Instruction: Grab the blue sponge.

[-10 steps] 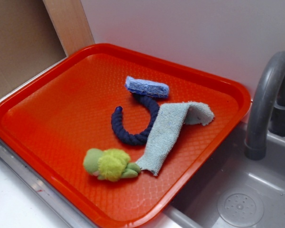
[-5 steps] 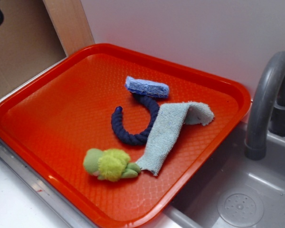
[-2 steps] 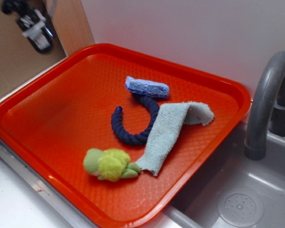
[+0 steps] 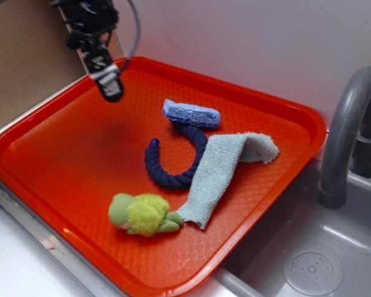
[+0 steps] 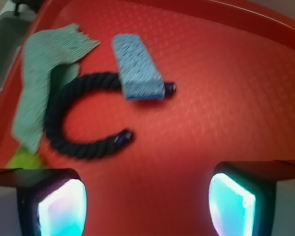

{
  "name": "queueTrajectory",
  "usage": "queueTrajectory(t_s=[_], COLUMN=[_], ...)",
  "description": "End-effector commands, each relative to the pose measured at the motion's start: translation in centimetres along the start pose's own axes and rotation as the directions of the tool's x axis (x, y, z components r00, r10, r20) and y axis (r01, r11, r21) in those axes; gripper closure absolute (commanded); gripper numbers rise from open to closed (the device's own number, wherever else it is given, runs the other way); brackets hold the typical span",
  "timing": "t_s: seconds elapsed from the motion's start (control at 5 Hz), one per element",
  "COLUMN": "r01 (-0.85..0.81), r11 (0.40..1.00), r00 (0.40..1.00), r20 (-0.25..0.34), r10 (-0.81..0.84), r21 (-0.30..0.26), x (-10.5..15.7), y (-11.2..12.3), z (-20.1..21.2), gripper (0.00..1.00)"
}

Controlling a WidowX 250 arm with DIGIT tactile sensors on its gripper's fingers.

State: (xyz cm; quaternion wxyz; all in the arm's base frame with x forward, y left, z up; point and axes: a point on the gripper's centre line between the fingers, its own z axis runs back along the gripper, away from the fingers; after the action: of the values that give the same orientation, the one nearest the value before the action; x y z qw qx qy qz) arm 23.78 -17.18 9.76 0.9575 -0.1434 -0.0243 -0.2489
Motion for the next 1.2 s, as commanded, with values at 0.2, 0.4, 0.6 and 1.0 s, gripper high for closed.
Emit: queueTrajectory(t_s=[0.2, 0.4, 0.6, 1.0], r01=[0.143, 0.186, 0.207, 0.235], r11=[0.987, 0.977, 0.968, 0.969], r00=[0.990, 0.982, 0.978, 0.969], r20=[0.008, 0.002, 0.004, -0.061], r10=[-0.142, -0.187, -0.209, -0.239], r21=[-0.068, -0.105, -0.143, -0.071], x=[5.0, 6.1, 6.3, 6.0], y=[-1.7, -2.0, -2.6, -3.3], z=[-3.4, -4.7, -5.7, -6.6], gripper=[0.00, 0.00, 0.00, 1.00])
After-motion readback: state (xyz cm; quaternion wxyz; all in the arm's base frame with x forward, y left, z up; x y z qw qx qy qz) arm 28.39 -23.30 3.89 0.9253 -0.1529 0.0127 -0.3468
